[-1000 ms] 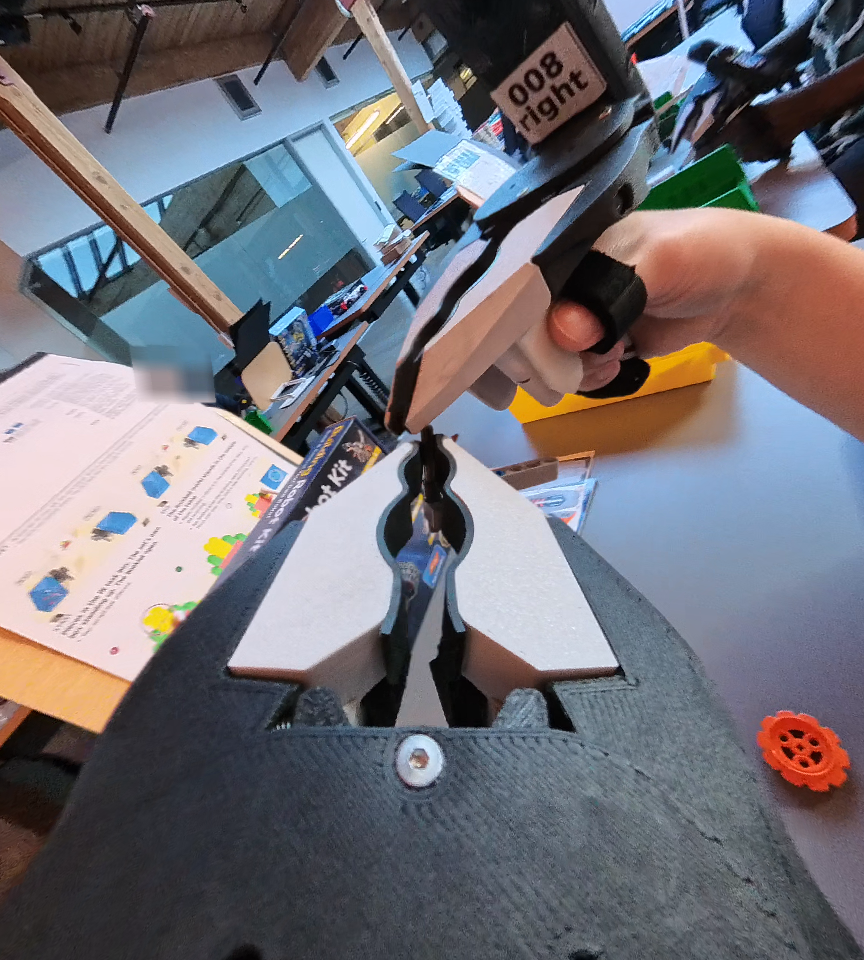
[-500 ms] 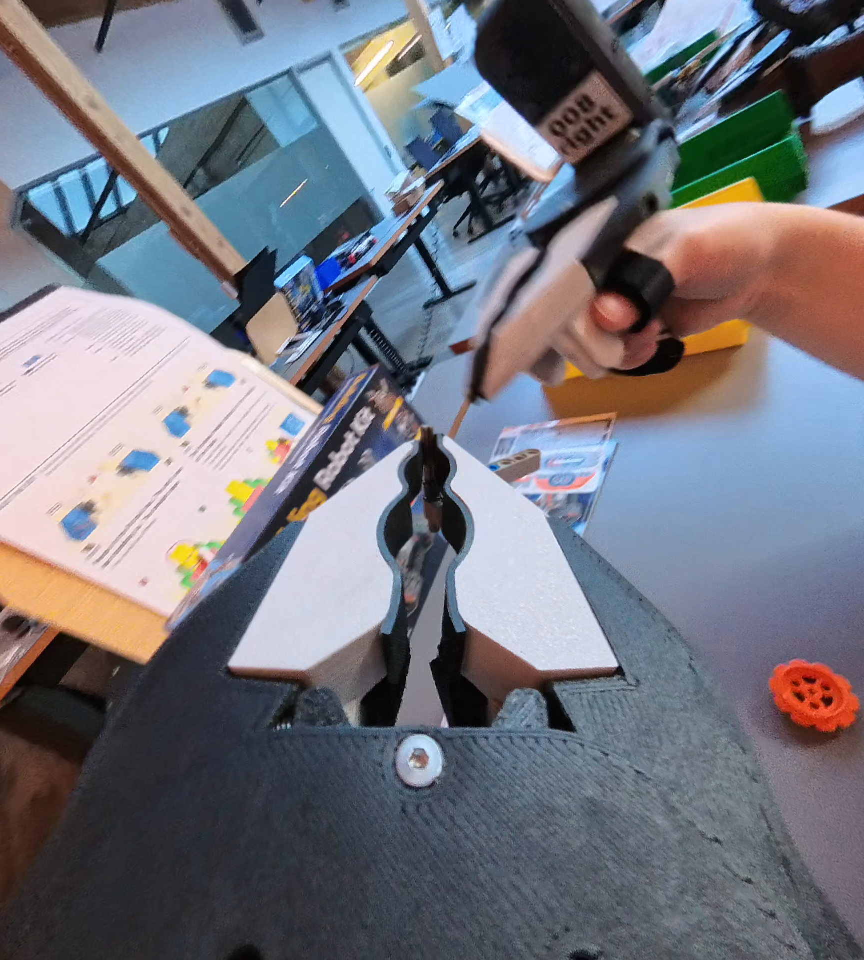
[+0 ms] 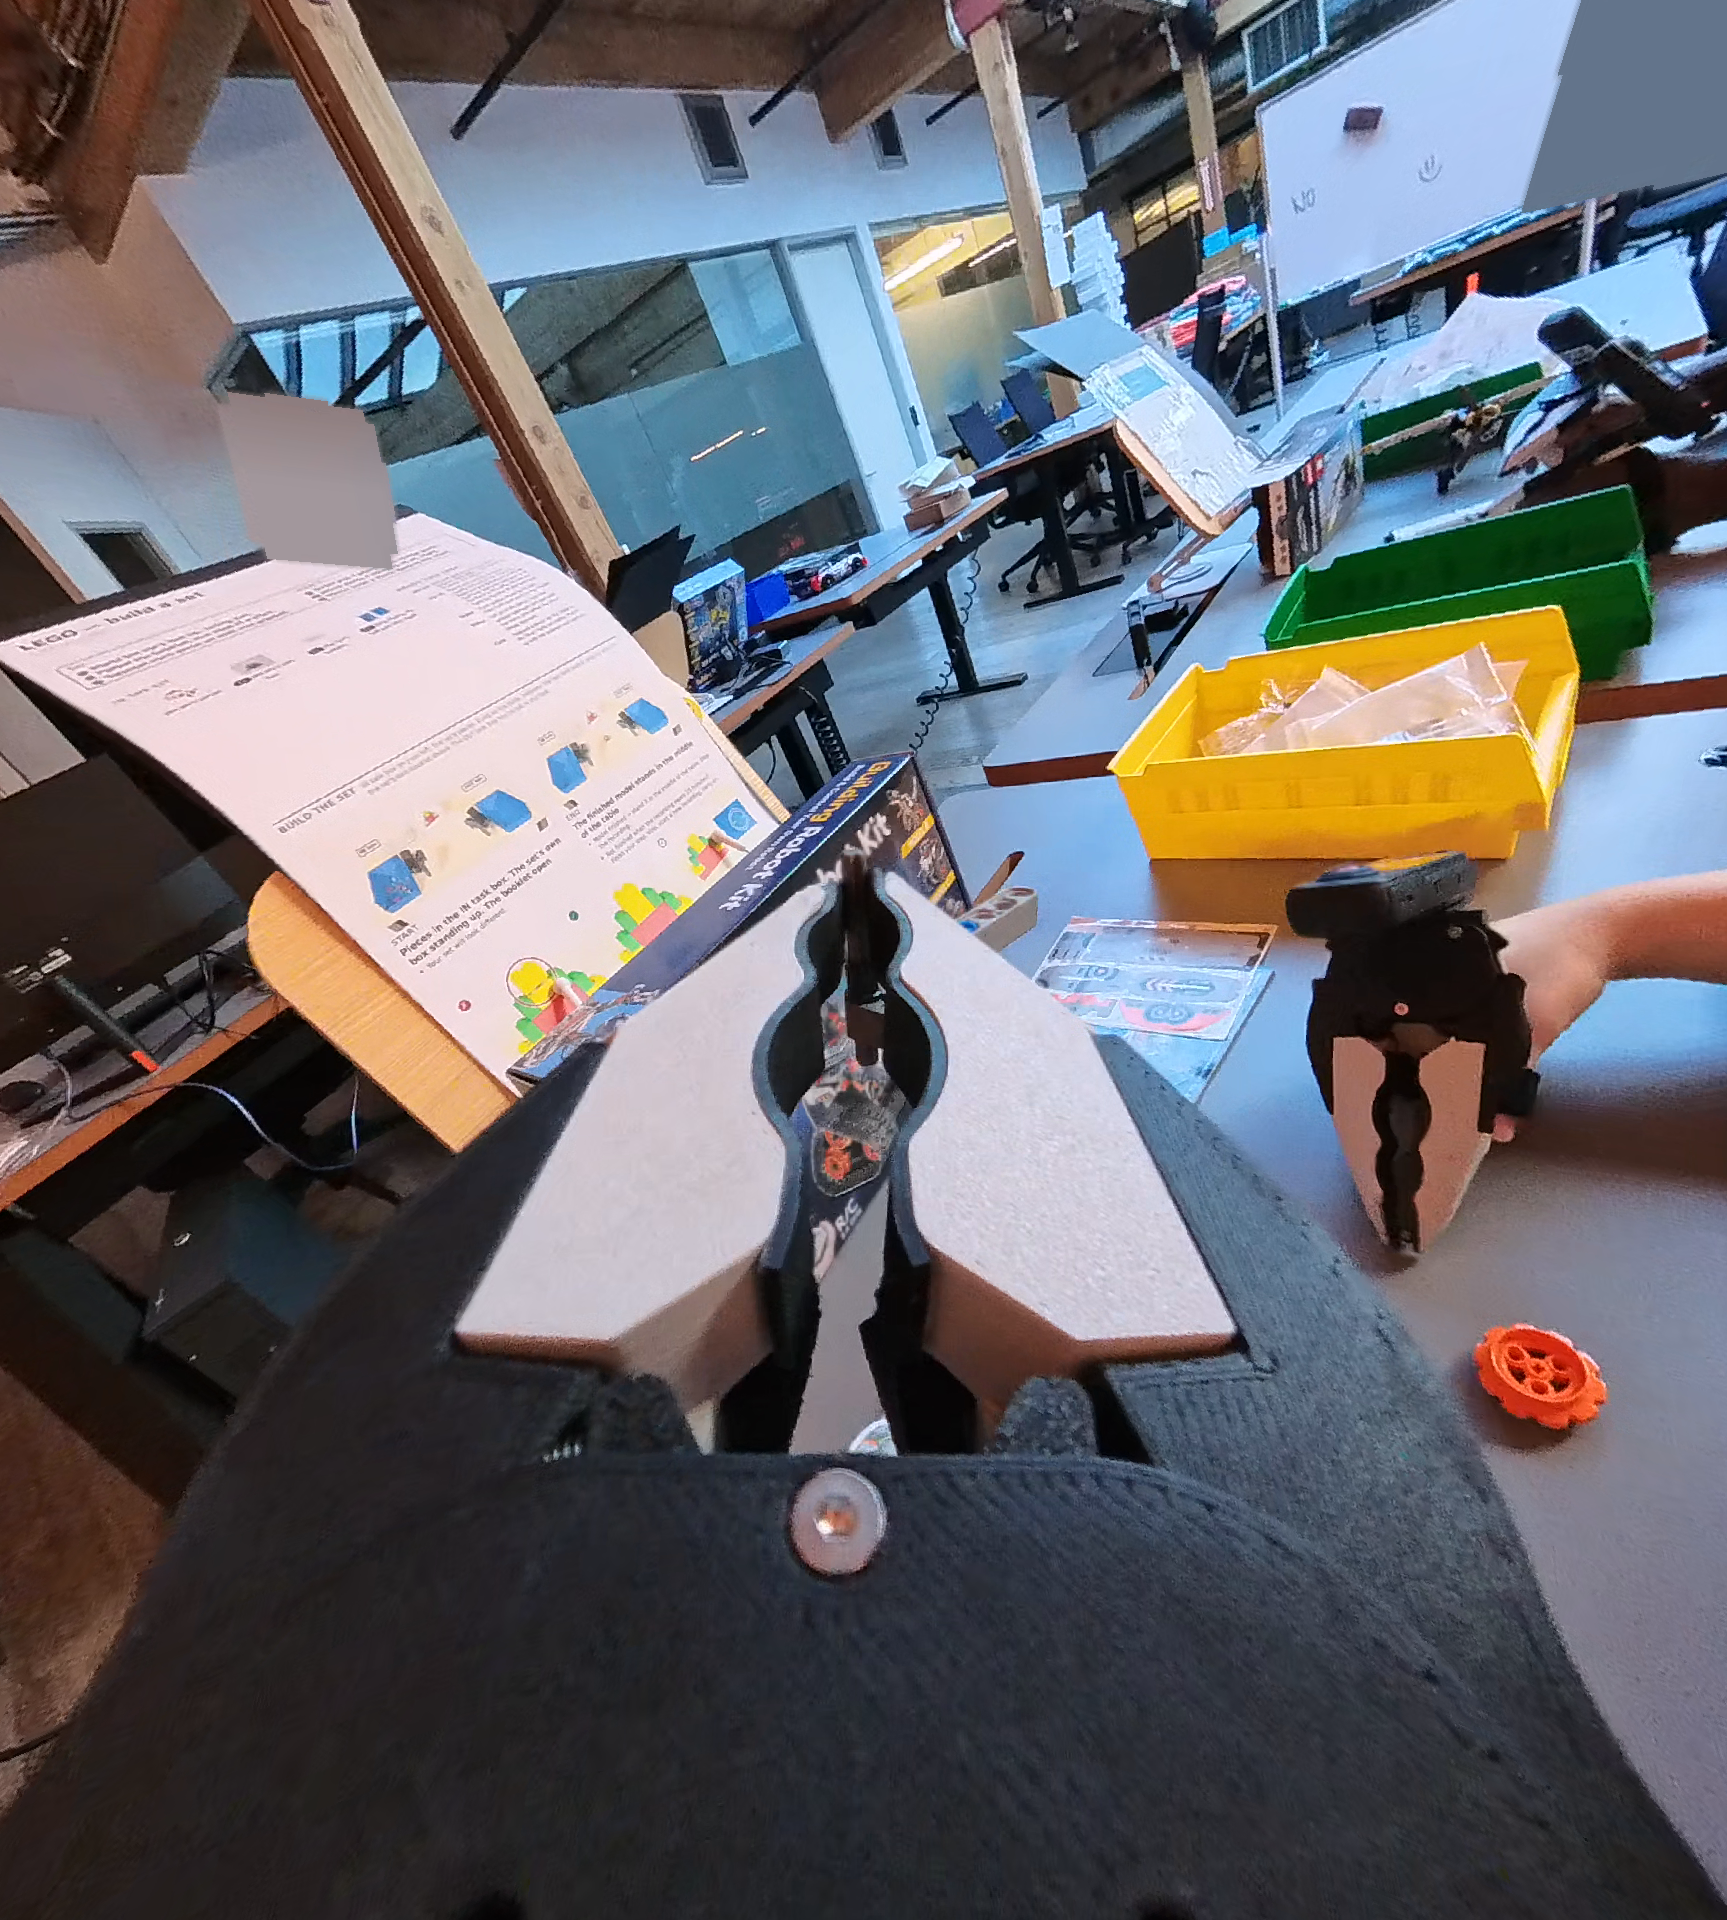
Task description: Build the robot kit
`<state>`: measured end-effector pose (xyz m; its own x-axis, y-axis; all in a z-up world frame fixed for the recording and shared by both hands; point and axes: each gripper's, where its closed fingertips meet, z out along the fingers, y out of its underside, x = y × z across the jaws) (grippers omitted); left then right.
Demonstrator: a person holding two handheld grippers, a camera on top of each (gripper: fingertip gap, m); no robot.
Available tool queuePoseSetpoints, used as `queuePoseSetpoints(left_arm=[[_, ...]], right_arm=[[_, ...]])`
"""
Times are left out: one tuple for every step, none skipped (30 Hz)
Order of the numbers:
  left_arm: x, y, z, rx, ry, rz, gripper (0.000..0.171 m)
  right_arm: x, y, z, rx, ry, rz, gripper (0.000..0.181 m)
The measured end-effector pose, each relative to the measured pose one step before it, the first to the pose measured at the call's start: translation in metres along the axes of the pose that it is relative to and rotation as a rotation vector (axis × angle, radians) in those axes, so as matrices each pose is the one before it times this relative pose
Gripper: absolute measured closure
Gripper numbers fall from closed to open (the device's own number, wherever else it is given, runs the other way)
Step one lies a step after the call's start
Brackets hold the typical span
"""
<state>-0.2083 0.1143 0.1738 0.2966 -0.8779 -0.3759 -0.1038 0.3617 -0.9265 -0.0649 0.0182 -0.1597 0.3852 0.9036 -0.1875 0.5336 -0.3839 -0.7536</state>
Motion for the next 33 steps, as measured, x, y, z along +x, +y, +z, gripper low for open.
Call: queuePoseSetpoints(left_arm=[[0.00165,-0.00024,0.00060,-0.00002,0.0086,-0.0015,0.171],[0.00101,-0.00013,0.00097,-0.00019,0.0052,-0.0017,0.171],[0.00068,0.00012,0.00129,-0.00098,0.0026,0.0005,0.171],[0.00070,0.00069,0.00151,-0.00279,0.0033,0.0017,0.171],[0.00097,0.00108,0.00173,-0.00465,0.0050,0.0004,0.171],[0.00074,0.00110,0.00172,-0.00467,0.0051,-0.0009,0.171],[0.00075,0.00108,0.00159,-0.00439,0.0040,-0.0008,0.171],[0.00066,0.00094,0.00125,-0.00438,0.0036,0.0004,0.171],[0.00034,0.00059,0.00106,-0.00316,0.0003,0.0010,0.171],[0.00034,0.00034,0.00086,-0.00238,-0.0003,0.0010,0.171],[0.00116,0.00012,0.00065,-0.00139,0.0044,0.0017,0.171],[0.00089,0.00027,0.00067,-0.00258,0.0025,0.0021,0.171],[0.00016,0.00057,0.00078,-0.00446,-0.0017,0.0022,0.171],[0.00108,0.00066,0.00115,-0.00284,0.0045,0.0013,0.171],[0.00270,0.00037,0.00182,-0.00078,0.0148,-0.0021,0.171],[0.00265,0.00027,0.00268,0.00079,0.0155,-0.0059,0.171],[0.00311,-0.00004,0.00379,0.00462,0.0193,-0.0117,0.171],[0.00618,0.00016,0.00503,0.00480,0.0403,-0.0193,0.171],[0.00761,-0.00031,0.00619,0.01013,0.0524,-0.0248,0.170],[0.00547,-0.00067,0.00674,0.01782,0.0416,-0.0280,0.171],[0.00349,-0.00054,0.00693,0.02048,0.0319,-0.0318,0.171],[0.00355,-0.00061,0.00638,0.02313,0.0363,-0.0387,0.171],[0.00372,0.00009,0.00565,0.01876,0.0394,-0.0429,0.171],[0.00186,0.00109,0.00469,0.01015,0.0279,-0.0407,0.171],[-0.00104,0.00163,0.00344,0.00264,0.0051,-0.0295,0.171],[-0.00188,0.00199,0.00231,-0.00313,-0.0061,-0.0136,0.171],[-0.00042,0.00224,0.00127,-0.00900,-0.0018,-0.0017,0.171],[-0.00020,0.00130,0.00039,-0.00765,-0.0037,0.0024,0.171],[-0.00039,-0.00023,-0.00049,-0.00011,-0.0062,0.0031,0.171],[0.00030,-0.00074,-0.00093,0.00236,-0.0015,0.0013,0.171],[0.00036,-0.00008,-0.00078,-0.00383,0.0006,0.0010,0.171],[-0.00006,0.00104,-0.00026,-0.00957,-0.0024,0.0069,0.171],[0.00020,0.00203,0.00006,-0.01390,-0.0016,0.0150,0.171]], right_arm=[[-0.00082,0.00072,-0.00021,-0.0044,-0.0062,-0.0112,0.174],[-0.00063,0.00071,-0.00045,-0.0027,-0.0030,-0.0115,0.174],[-0.00052,0.00094,-0.00043,-0.0048,-0.0003,-0.0132,0.173],[-0.00058,0.00057,-0.00034,-0.0017,0.0005,-0.0085,0.173],[-0.00075,-0.00003,-0.00028,0.0018,-0.0040,0.0018,0.171],[-0.00055,0.00036,-0.00042,-0.0001,-0.0024,0.0029,0.169],[-0.00018,0.00033,-0.00045,0.0007,0.0017,-0.0028,0.169],[-0.00036,0.00043,-0.00046,0.0003,0.0014,-0.0054,0.168],[0.00000,0.00047,-0.00063,0.0011,0.0037,-0.0043,0.168],[0.00020,0.00049,-0.00083,0.0016,0.0032,-0.0010,0.168],[-0.00021,0.00078,-0.00107,0.0006,0.0016,0.0015,0.167],[0.00043,0.00088,-0.00147,0.0007,0.0073,0.0009,0.166],[0.00048,0.00002,-0.00187,0.0073,0.0119,-0.0016,0.162],[-0.00094,-0.00253,-0.00273,0.0206,0.0055,-0.0024,0.160],[-0.00052,-0.00480,-0.00425,0.0259,0.0095,-0.0060,0.160],[0.00151,-0.00928,-0.00606,0.0333,0.0239,-0.0147,0.160],[0.00442,-0.01699,-0.00766,0.0501,0.0438,-0.0196,0.160],[0.00611,-0.02608,-0.00779,0.0708,0.0539,-0.0186,0.159],[0.00606,-0.03159,-0.00595,0.0759,0.0536,-0.0205,0.155],[0.00401,-0.03533,-0.00268,0.0786,0.0439,-0.0277,0.151],[0.00112,-0.03667,0.00096,0.0761,0.0325,-0.0416,0.147],[-0.00027,-0.03486,0.00418,0.0635,0.0274,-0.0569,0.142],[-0.00273,-0.03055,0.00633,0.0433,0.0087,-0.0663,0.142],[-0.00102,-0.02412,0.00671,0.0165,0.0079,-0.0629,0.142],[0.00030,-0.01763,0.00569,-0.0053,0.0010,-0.0463,0.143],[0.00004,-0.01150,0.00345,-0.0250,-0.0166,-0.0198,0.147],[0.00436,-0.00655,0.00051,-0.0371,0.0052,0.0034,0.152],[0.00289,-0.00027,-0.00205,-0.0532,-0.0032,0.0164,0.158],[-0.00323,0.00585,-0.00342,-0.0763,-0.0398,0.0293,0.157],[0.00170,0.00628,-0.00525,-0.0665,0.0008,0.0205,0.157],[0.00553,0.00095,-0.00608,-0.0164,0.0320,0.0023,0.157],[0.00273,-0.00564,-0.00519,0.0315,0.0077,0.0044,0.156],[0.00182,-0.01129,-0.00341,0.0681,-0.0110,0.0287,0.156]])
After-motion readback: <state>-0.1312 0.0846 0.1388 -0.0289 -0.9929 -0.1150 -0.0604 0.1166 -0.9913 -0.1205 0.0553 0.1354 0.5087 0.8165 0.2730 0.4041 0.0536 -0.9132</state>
